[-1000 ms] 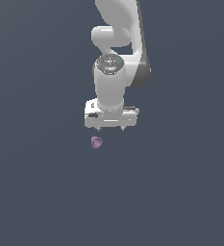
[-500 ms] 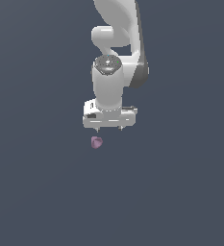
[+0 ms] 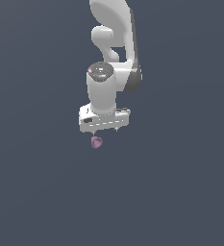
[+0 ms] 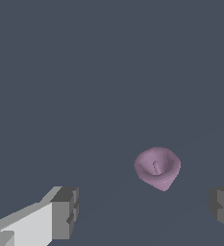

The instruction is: Pick up the object and move it to a goal position.

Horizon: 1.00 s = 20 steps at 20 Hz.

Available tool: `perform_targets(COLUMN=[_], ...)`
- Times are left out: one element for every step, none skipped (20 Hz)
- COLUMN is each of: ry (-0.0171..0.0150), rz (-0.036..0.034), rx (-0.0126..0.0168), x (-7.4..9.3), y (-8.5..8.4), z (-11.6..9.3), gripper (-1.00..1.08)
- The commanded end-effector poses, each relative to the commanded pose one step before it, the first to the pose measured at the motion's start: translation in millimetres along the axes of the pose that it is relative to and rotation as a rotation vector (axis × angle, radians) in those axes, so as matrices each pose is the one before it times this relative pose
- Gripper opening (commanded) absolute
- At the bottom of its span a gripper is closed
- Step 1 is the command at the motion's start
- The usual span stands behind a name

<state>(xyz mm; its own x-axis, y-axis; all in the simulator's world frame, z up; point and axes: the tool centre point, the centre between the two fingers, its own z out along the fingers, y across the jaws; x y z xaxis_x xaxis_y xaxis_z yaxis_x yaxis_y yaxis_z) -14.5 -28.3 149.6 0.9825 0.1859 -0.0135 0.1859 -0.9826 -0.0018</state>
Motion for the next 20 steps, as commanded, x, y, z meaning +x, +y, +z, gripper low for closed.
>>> perform_targets(ry=[0.00091, 0.00052, 0.00055, 0.00056, 0.00058, 0.00059, 0.00061, 0.00063, 0.00065, 0.00065, 0.00064, 0.00062, 0.00061, 0.00059, 0.00057, 0.00054, 0.00051, 0.00048, 0.00044, 0.0004], rz=[-0.0453, -0.02061, -0.02149, -0.02158, -0.0216, -0.02161, -0.02163, -0.02164, -0.02154, -0.02062, -0.01951, -0.0184, -0.0173, -0.01619, -0.01508, -0.01396, -0.01284, -0.01174, -0.01062, -0.0095], rx=[-0.00112, -0.00044, -0.00043, -0.0004, -0.00036, -0.00033, -0.0003, -0.00027, -0.00024, -0.0002, -0.00017, -0.00014, -0.00012, -0.0001, -0.00008, -0.00007, -0.00006, -0.00005, -0.00004, -0.00003], x=[-3.42, -1.7, -1.88, -1.99, -2.09, -2.19, -2.28, -2.37, -2.45, -2.41, -2.35, -2.27, -2.18, -2.08, -1.97, -1.85, -1.73, -1.59, -1.45, -1.31], y=[7.06, 2.97, 3.02, 2.94, 2.85, 2.76, 2.66, 2.57, 2.45, 2.24, 2.04, 1.84, 1.65, 1.48, 1.32, 1.17, 1.03, 0.9, 0.79, 0.68], z=[8.21, 3.64, 3.77, 3.77, 3.75, 3.74, 3.72, 3.7, 3.66, 3.48, 3.28, 3.08, 2.88, 2.68, 2.48, 2.29, 2.1, 1.91, 1.72, 1.53], gripper=[1.0, 1.0, 1.0, 1.0, 1.0, 1.0, 1.0, 1.0, 1.0, 1.0, 1.0, 1.0, 1.0, 1.0, 1.0, 1.0, 1.0, 1.0, 1.0, 1.0])
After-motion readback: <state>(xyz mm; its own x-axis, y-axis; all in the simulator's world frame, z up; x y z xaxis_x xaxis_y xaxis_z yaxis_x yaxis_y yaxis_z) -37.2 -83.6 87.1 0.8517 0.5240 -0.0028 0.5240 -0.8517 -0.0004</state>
